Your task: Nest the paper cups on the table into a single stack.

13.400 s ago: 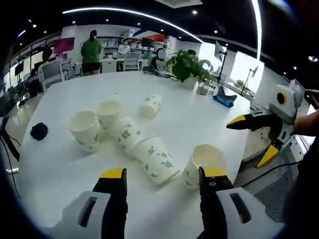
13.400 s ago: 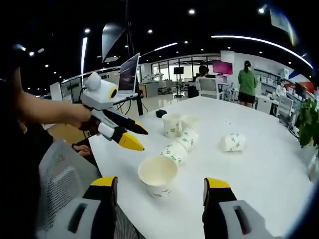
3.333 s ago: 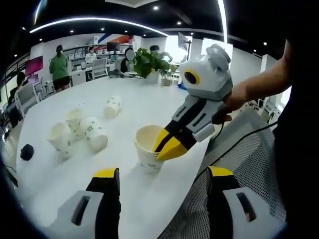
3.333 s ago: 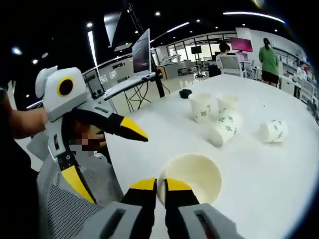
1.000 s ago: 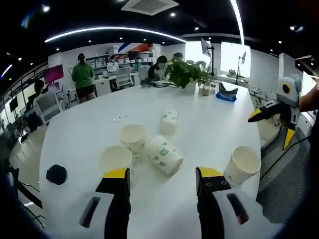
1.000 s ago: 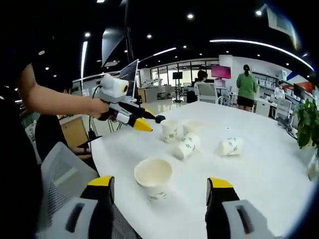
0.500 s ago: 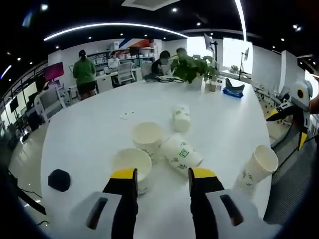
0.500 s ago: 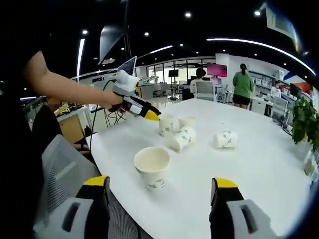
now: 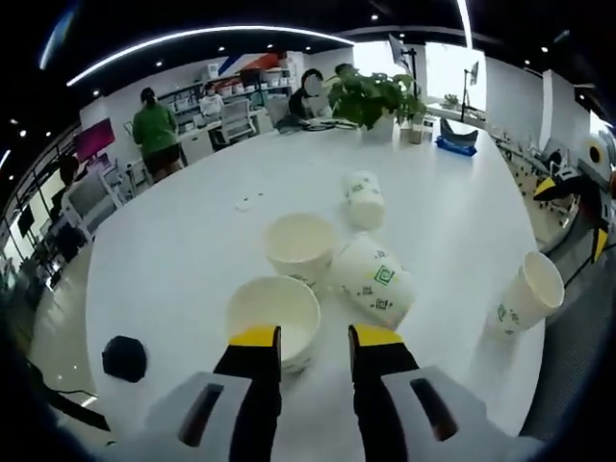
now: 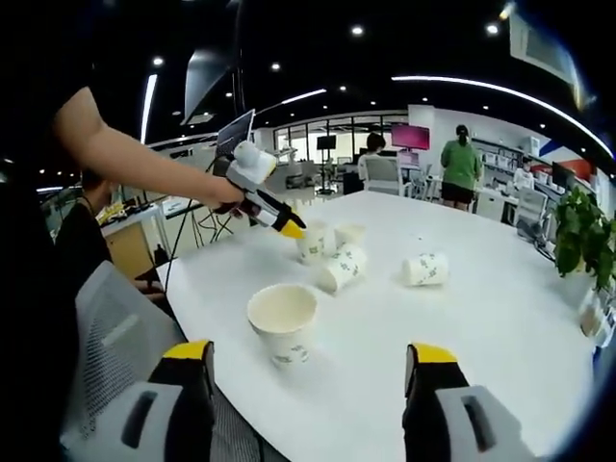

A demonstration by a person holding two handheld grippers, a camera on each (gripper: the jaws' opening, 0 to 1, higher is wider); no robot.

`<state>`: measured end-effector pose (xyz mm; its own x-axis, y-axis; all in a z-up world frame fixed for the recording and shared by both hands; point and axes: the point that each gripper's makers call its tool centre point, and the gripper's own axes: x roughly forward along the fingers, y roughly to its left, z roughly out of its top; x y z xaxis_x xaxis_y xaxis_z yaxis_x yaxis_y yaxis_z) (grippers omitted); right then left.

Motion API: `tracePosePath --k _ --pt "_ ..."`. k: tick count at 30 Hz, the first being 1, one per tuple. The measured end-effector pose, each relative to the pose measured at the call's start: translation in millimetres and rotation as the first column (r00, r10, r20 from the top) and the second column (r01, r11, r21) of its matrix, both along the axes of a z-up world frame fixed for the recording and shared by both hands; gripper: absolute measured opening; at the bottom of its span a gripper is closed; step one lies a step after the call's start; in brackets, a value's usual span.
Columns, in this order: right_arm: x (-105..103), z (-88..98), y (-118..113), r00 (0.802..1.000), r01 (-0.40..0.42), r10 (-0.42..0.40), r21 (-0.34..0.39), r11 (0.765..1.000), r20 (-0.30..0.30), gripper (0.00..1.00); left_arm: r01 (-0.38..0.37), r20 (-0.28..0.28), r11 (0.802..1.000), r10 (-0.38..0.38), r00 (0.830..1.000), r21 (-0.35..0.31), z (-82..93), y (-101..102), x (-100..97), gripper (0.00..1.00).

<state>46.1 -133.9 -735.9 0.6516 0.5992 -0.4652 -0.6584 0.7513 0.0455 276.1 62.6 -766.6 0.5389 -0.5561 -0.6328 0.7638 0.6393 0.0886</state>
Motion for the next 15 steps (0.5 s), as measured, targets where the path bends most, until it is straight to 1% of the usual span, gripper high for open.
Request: tracePosePath --k 4,11,15 --pt "1 -0.7 -1 1.000 0.010 -0.010 -0.001 1.000 -0.003 0.81 0.010 -0.007 1.000 -0.010 1.000 0.011 -4.9 -1 6.3 0.22" --pt "1 -2.7 -4 1.000 0.025 -0.025 -0.010 1.000 -0.010 0.79 0.039 -0.023 0.999 -0.038 0.999 0.021 -12.4 -5 9.1 0.16" --pt "1 -3.3 -4 0.999 0.029 -0.029 -0.014 0.999 -0.014 0.79 0.051 -0.033 0.998 -0.050 0.998 0.022 -14.3 -7 8.9 0.09"
